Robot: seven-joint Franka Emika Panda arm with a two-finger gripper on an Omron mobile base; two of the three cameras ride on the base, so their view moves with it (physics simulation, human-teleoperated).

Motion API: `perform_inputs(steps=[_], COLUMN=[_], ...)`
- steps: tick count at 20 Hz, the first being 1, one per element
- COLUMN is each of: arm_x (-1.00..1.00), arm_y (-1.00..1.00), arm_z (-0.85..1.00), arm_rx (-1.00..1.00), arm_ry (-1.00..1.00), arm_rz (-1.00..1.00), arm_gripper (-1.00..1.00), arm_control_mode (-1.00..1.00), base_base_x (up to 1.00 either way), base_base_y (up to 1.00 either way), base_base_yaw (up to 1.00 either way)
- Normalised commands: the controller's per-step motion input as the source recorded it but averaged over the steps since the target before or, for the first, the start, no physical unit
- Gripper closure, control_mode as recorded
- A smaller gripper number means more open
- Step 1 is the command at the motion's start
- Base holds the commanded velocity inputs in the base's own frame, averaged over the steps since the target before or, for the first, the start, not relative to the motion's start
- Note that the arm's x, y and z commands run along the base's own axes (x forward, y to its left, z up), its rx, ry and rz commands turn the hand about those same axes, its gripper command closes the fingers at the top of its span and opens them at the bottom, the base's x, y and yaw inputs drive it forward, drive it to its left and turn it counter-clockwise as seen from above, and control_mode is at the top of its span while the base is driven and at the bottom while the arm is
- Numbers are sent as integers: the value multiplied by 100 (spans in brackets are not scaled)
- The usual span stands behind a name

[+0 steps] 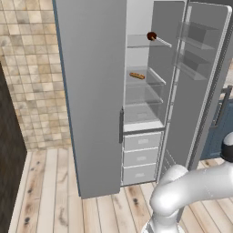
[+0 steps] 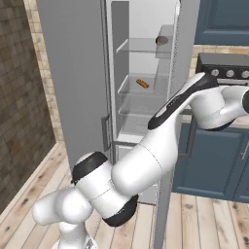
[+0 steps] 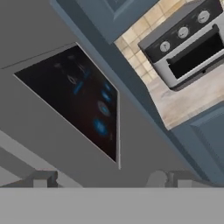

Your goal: Pick up the frozen steak from the freezer, place it on any shelf in the fridge, and close the fridge and freezer doors when done.

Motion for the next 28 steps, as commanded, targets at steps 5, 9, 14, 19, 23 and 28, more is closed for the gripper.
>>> perform_inputs(steps=[5,9,14,19,23,28], arm_x=[15,54,58,47,31,17], arm_y=[-1,0,0,-1,-1,50], arm_z=[-27,-29,-6,-8,-6,-5], arm_rx=[0,0,0,0,0,3], arm_ry=[0,0,0,0,0,0], arm_rz=[0,0,0,0,0,0], arm_gripper=[-100,-100,-100,-100,-100,-100], arm_control_mode=[-100,-100,-100,-100,-100,-100], base_base_x=[0,0,0,0,0,0], base_base_y=[0,0,0,0,0,0], base_base_yaw=[0,0,0,0,0,0])
